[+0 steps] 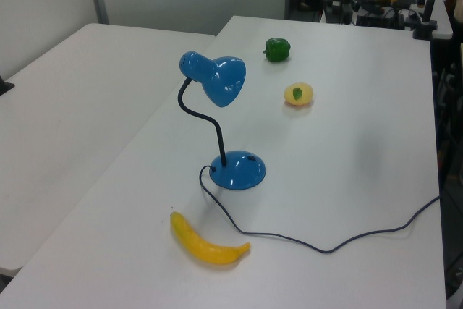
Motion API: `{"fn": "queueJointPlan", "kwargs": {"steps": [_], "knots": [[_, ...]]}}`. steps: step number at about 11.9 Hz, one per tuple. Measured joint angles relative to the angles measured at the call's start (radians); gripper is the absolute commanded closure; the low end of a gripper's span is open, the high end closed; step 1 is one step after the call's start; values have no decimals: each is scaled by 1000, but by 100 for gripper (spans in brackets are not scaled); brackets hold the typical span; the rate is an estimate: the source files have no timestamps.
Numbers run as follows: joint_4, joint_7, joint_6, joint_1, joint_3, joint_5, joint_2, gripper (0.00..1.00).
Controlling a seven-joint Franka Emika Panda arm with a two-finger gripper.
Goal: Turn off lamp
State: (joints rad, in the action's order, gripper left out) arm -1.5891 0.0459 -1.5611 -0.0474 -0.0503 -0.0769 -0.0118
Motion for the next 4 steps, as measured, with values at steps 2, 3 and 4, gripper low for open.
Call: {"fn": "queueJointPlan", "kwargs": {"steps": [2, 3, 4], "knots": [[1, 0, 0, -16, 0, 0, 1, 0], [1, 0, 0, -35, 0, 0, 3, 0], [1, 0, 0, -51, 0, 0, 4, 0]]}}
